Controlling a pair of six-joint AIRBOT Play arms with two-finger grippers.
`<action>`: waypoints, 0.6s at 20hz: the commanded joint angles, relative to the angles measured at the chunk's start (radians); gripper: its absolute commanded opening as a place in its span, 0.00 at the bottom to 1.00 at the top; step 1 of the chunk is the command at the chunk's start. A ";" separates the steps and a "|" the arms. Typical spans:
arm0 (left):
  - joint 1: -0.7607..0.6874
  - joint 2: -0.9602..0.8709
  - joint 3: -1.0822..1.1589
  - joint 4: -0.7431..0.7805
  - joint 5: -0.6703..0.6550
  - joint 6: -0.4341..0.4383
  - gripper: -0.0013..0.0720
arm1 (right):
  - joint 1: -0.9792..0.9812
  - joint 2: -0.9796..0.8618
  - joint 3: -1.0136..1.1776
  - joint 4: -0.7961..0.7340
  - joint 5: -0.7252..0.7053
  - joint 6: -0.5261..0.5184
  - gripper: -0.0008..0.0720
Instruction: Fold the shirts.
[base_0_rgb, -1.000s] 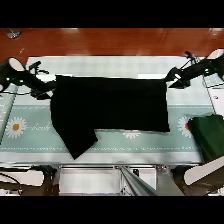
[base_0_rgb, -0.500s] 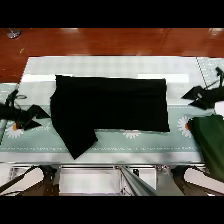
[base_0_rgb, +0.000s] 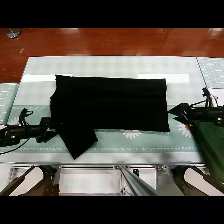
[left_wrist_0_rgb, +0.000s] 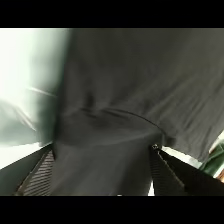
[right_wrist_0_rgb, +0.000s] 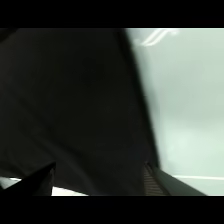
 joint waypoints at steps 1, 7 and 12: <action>-0.080 0.004 -0.035 -0.002 0.053 0.017 0.97 | 0.014 0.007 -0.022 0.039 -0.008 -0.008 0.87; -0.174 0.004 -0.031 -0.011 0.040 0.085 0.06 | -0.091 0.007 -0.005 -0.084 0.021 0.067 0.87; -0.174 0.005 -0.019 -0.011 0.038 0.085 0.06 | -0.031 0.006 -0.068 -0.225 0.077 0.159 0.87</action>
